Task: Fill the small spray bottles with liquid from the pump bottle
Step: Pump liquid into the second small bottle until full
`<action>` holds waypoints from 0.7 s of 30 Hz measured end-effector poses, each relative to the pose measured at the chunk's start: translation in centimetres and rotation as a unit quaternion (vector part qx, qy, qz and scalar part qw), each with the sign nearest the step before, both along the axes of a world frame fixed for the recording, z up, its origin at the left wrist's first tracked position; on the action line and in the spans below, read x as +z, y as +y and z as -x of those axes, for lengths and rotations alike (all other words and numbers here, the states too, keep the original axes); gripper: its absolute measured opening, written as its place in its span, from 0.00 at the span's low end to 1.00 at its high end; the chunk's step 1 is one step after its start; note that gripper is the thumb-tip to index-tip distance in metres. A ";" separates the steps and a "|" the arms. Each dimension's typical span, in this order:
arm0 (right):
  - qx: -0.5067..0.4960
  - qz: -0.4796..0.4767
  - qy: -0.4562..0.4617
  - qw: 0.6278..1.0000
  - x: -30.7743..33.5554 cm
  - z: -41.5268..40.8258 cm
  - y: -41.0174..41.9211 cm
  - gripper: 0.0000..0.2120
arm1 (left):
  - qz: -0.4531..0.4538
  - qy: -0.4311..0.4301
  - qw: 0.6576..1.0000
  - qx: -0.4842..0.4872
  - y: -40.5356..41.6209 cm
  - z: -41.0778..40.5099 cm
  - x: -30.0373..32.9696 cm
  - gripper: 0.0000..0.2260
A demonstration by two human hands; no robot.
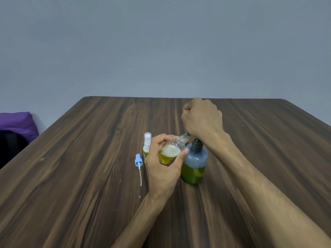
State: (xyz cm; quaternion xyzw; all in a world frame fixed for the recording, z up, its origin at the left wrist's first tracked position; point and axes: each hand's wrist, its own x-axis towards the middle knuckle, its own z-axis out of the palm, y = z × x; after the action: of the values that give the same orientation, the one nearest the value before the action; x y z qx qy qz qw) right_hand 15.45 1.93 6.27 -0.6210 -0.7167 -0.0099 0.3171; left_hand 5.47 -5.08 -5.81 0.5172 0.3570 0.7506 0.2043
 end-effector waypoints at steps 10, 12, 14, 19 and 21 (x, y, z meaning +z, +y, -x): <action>0.006 0.026 0.000 1.000 -0.4 -0.1 -0.1 0.18 | 0.007 -0.001 1.000 -0.004 0.1 -0.1 0.1 0.24; 0.005 0.041 -0.004 0.999 -0.8 -0.1 -0.3 0.19 | 0.008 -0.002 1.000 -0.001 0.1 -0.1 0.1 0.24; 0.004 0.030 -0.008 1.000 -0.2 -0.1 -0.3 0.18 | 0.008 -0.001 1.000 -0.001 -0.1 -0.1 0.1 0.24; -0.002 0.033 -0.004 0.999 -0.4 0.0 -0.4 0.18 | 0.008 -0.009 1.000 -0.005 0.1 -0.2 0.1 0.23; -0.003 0.030 -0.009 0.999 -0.3 -0.1 -0.5 0.18 | 0.007 -0.012 1.000 -0.006 0.0 -0.2 0.2 0.22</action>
State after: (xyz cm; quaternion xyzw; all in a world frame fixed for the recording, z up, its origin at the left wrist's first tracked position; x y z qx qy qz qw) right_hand 15.51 1.44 5.99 -0.6325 -0.7175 0.0051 0.2916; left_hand 5.69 -5.11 -5.66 0.5089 0.3568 0.7530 0.2161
